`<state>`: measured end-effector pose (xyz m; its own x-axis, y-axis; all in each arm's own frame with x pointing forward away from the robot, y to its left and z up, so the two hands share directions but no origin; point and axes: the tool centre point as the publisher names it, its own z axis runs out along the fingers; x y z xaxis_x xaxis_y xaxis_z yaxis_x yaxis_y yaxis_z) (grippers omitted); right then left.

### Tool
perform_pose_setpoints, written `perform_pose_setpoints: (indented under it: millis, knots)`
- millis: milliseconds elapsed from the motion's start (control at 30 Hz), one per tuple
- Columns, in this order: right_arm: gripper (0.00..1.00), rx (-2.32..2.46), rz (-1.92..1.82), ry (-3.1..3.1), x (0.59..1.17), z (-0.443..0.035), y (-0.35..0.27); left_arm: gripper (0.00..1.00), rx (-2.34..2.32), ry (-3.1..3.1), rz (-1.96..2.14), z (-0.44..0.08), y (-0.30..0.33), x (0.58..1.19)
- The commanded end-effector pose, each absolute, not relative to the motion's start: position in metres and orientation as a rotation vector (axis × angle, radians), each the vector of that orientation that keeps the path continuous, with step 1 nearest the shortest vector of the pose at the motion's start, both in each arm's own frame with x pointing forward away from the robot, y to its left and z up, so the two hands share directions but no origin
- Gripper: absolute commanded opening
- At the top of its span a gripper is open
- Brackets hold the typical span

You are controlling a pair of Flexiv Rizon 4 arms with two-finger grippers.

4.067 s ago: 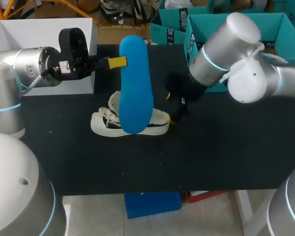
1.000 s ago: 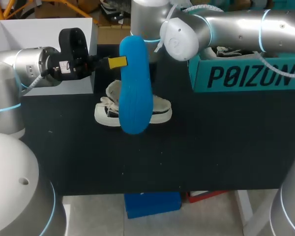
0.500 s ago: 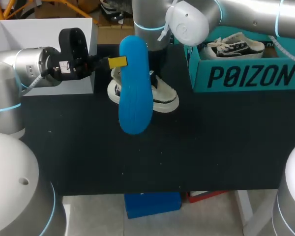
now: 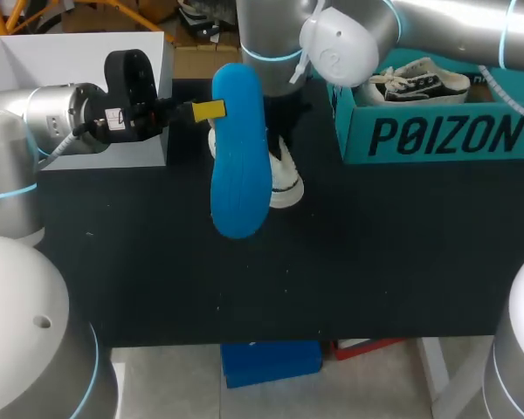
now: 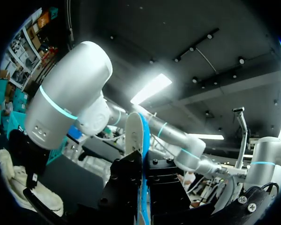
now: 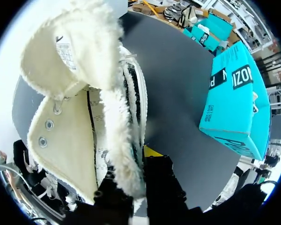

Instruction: Take the shoe out of the shoebox, open the shoe tongue, remove and reinsert the insole, then place the shoe into the shoebox

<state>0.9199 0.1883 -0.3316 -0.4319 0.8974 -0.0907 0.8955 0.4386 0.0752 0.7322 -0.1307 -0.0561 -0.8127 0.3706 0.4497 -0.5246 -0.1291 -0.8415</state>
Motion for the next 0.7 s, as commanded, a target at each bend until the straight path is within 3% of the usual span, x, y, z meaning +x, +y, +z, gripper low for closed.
perform_pose_setpoints:
  millis: [33,700]
  knots:
    - [0.0,1.985,0.151,2.237,0.907,-0.331,0.188,0.0,0.174,-1.563,1.99,-0.057,-0.131,0.731]
    - [0.0,2.059,0.194,2.172,0.864,-0.366,0.205,0.0,0.174,-1.563,1.99,-0.057,-0.131,0.731]
